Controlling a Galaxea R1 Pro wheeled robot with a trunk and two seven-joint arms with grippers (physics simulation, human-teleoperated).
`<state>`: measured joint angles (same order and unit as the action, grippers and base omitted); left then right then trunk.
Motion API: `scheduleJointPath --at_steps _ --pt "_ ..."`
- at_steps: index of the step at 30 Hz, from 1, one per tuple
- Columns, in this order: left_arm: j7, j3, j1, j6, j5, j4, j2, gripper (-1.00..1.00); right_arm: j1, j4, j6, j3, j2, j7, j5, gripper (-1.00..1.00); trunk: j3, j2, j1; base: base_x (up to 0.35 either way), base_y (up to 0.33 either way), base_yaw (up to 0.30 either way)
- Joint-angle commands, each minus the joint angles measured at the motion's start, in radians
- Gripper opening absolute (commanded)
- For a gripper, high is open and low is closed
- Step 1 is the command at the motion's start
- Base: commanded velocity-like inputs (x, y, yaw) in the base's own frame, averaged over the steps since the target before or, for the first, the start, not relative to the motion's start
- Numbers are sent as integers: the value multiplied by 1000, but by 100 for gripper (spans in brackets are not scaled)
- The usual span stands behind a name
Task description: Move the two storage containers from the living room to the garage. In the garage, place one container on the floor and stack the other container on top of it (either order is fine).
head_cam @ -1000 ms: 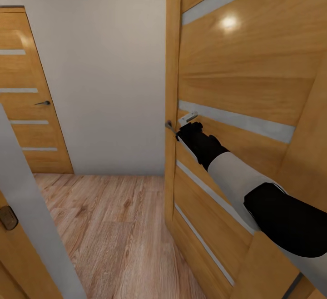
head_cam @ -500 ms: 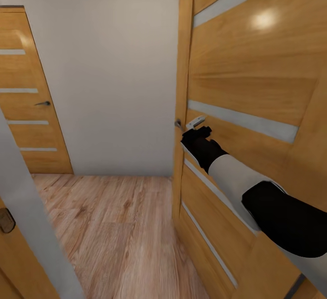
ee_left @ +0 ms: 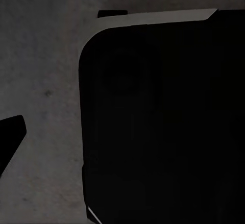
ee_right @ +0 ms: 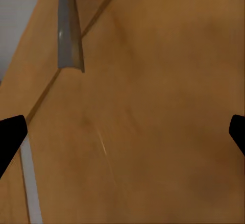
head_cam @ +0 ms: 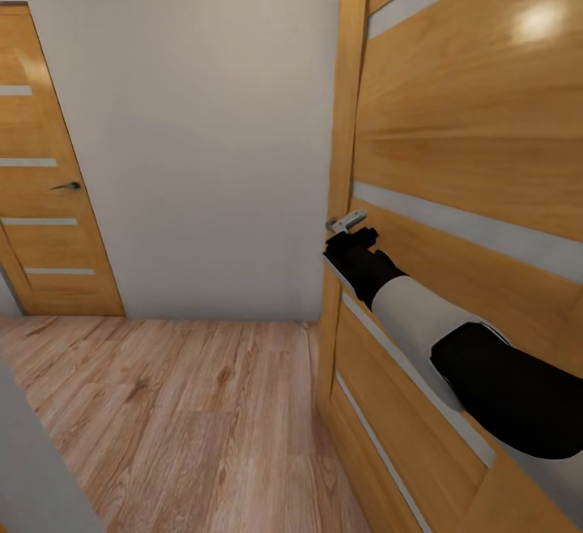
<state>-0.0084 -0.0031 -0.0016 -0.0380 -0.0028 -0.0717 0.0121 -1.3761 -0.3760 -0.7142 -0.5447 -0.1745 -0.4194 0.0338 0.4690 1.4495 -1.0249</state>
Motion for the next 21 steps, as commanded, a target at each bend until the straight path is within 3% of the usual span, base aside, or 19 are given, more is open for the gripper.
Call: scheduleJointPath --at_steps 1,21 --pt "-1 -1 0 -3 0 0 0 100 -1 0 -10 -8 0 -7 -12 100 1 0 0 28 0 0" --pt "-1 0 0 -5 -1 0 0 100 -2 4 -11 -3 0 -40 -11 100 1 0 0 2 0 0"
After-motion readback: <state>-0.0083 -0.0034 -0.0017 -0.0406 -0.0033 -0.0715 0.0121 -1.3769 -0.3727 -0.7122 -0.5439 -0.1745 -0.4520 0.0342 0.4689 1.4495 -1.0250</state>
